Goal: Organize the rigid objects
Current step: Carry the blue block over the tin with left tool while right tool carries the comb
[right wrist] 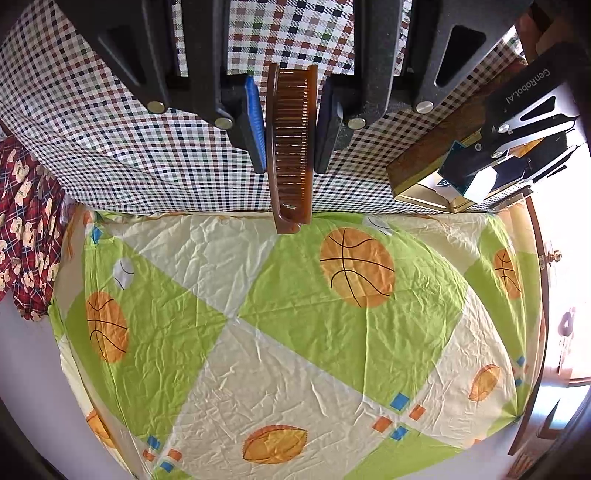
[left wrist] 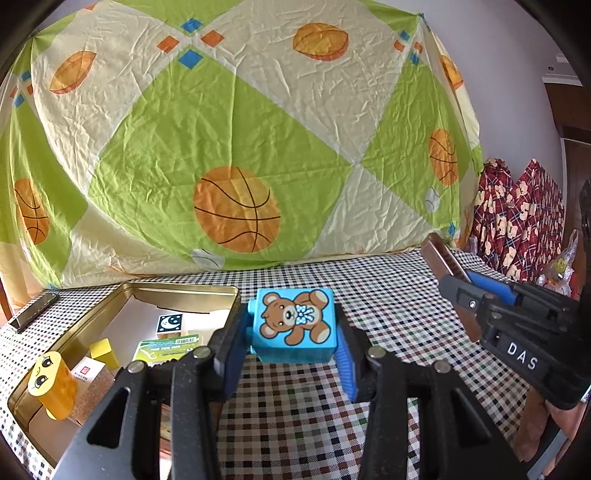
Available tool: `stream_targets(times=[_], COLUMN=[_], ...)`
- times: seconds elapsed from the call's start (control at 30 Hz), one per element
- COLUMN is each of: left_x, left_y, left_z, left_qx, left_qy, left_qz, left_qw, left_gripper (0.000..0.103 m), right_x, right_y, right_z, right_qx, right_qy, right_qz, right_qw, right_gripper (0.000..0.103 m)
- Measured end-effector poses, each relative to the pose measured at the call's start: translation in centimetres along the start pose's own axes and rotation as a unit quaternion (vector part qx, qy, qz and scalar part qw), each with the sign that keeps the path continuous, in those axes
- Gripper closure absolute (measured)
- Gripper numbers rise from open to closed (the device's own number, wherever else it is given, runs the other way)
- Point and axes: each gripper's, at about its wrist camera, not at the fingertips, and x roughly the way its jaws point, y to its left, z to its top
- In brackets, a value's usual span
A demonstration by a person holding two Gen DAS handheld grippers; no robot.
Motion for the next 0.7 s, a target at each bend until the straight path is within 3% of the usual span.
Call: stream_targets(times=[0.7], left_x=[-1.9], left_y=[0.5], left_z=[-0.5], left_qx=[-0.004], left_qy=[-0.01], left_qz=[-0.001], left_qw=[0.9999], left_gripper=[0.061], right_x=[-1.4], right_y=[2.5], right_z=[-0.4], right_qx=[-0.024], right_qy=[-0.017], right_qz=[0.056], right_qw=[0.998], right_gripper=[0.075])
